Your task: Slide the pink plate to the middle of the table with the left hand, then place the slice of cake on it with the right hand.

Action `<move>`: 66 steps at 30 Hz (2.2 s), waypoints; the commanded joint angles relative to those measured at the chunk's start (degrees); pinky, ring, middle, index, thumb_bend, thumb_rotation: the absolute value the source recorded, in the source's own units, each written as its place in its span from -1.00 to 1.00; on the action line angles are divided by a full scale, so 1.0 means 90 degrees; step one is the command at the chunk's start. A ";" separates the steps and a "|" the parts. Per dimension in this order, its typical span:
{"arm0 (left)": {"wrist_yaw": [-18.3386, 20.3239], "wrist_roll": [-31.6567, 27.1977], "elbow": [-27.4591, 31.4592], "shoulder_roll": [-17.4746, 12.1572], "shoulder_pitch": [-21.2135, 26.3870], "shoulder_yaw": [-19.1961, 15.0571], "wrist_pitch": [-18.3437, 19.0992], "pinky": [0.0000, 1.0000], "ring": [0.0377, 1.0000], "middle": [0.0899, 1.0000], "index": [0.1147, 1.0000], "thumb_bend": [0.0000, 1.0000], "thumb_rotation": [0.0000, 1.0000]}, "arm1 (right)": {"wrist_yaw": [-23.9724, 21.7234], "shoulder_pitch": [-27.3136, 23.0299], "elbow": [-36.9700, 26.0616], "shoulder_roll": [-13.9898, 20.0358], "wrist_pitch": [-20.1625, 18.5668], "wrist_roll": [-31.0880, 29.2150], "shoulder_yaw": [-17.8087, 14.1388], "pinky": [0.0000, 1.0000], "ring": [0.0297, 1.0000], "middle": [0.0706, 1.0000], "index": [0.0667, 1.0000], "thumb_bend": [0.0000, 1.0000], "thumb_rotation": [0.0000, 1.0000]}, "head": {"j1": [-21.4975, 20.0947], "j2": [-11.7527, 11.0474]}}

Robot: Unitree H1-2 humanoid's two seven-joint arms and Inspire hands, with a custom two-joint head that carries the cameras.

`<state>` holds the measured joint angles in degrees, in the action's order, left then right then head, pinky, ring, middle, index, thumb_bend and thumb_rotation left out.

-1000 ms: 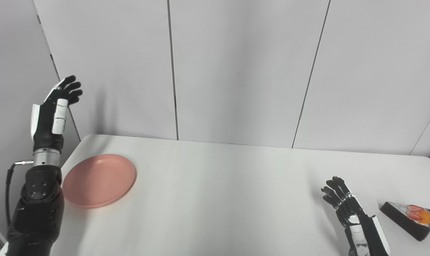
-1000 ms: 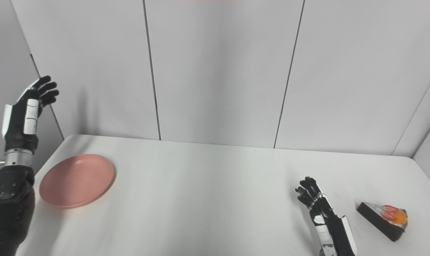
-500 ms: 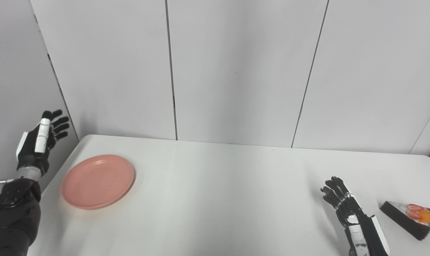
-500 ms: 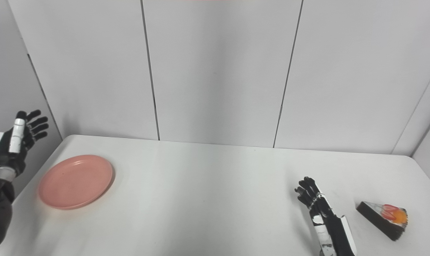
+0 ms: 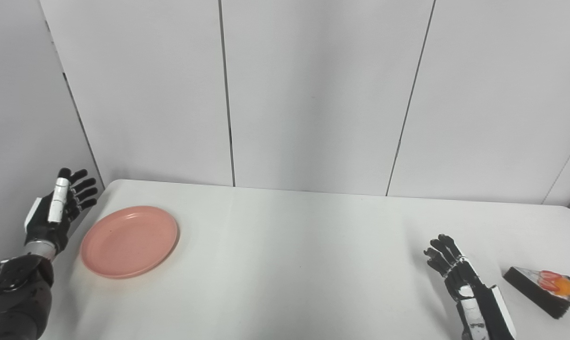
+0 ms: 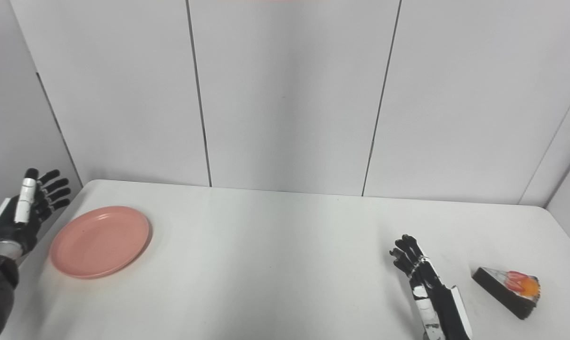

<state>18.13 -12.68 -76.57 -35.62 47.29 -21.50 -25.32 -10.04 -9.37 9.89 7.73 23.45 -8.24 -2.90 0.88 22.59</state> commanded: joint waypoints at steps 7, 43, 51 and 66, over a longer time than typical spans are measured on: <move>0.0185 -0.0323 -0.0153 0.0010 0.0239 -0.0070 -0.0160 0.48 0.54 0.55 0.53 0.95 0.72 | 0.0058 0.0925 0.0233 -0.0232 -0.0242 -0.0002 0.0102 0.77 0.73 0.78 0.79 0.82 0.89 | -0.0055 0.0140; 0.1141 -0.0472 0.0917 0.1252 -0.0001 0.0561 -0.0135 0.60 0.63 0.59 0.49 0.79 0.84 | 0.0198 0.1000 -0.0179 -0.0341 -0.0610 0.0219 0.0197 0.77 0.72 0.78 0.80 0.85 0.90 | -0.0308 0.0291; 0.1283 -0.0477 0.1288 0.1746 -0.0124 0.0825 -0.0105 0.62 0.67 0.63 0.52 0.77 0.86 | 0.0209 0.1015 -0.0345 -0.0390 -0.0813 0.0279 0.0235 0.77 0.72 0.79 0.82 0.83 0.91 | -0.0364 0.0312; 0.0972 -0.0136 0.2300 0.2524 -0.0541 0.1591 0.0278 0.58 0.66 0.63 0.52 0.74 0.84 | 0.0267 0.1022 -0.0529 -0.0476 -0.0941 0.0388 0.0306 0.78 0.71 0.79 0.82 0.77 0.93 | -0.0572 0.0419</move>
<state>27.31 -14.19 -57.16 -14.14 42.27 -7.48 -22.92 -8.22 -4.34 2.62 5.50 16.13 -4.56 -1.27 -4.13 26.37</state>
